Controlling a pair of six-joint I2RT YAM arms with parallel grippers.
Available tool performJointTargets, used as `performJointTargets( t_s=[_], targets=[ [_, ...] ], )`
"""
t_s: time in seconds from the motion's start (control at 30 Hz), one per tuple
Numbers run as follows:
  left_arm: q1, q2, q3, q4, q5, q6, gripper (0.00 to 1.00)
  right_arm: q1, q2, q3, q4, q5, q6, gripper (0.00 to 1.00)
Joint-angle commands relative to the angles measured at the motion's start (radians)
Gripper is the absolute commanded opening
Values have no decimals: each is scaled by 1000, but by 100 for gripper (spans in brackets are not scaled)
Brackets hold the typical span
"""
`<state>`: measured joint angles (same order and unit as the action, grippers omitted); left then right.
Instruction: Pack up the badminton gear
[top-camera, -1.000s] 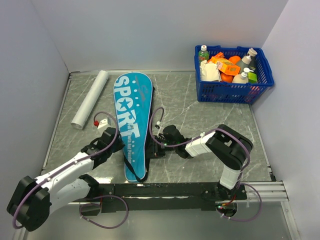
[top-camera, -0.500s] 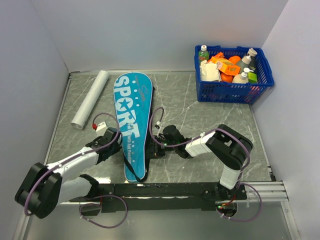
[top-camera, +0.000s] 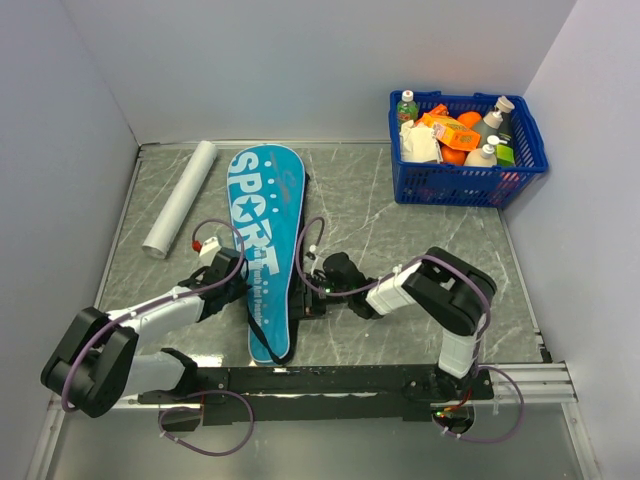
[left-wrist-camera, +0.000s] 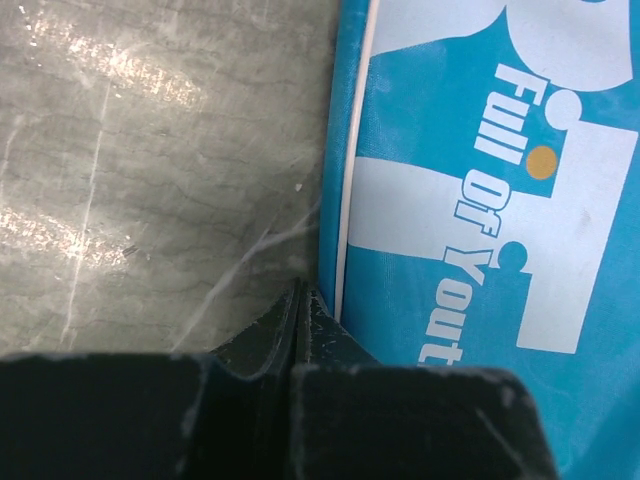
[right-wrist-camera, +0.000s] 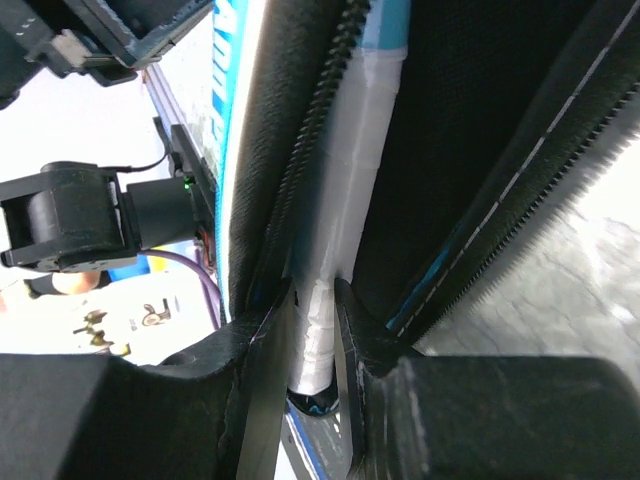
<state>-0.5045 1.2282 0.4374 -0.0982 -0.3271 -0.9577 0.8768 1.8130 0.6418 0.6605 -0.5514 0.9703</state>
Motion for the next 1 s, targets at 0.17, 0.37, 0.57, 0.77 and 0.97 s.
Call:
performJointTargets(
  t_s=[0.17, 0.37, 0.57, 0.77, 0.97],
  targets=[
    [-3, 30, -35, 20, 83, 14, 1, 70, 78, 105, 179, -76, 97, 31],
    [-3, 1, -39, 9, 71, 11, 1, 76, 54, 78, 173, -68, 88, 36],
    [-2, -45, -37, -21, 39, 5, 1, 18, -75, 1, -2, 7, -14, 52],
    [-3, -111, -34, -60, -3, -27, 1, -119, -263, -51, -258, 116, -159, 57],
    [-3, -293, -28, -135, -55, -35, 1, -257, -350, 73, -531, 272, -301, 63]
  ],
)
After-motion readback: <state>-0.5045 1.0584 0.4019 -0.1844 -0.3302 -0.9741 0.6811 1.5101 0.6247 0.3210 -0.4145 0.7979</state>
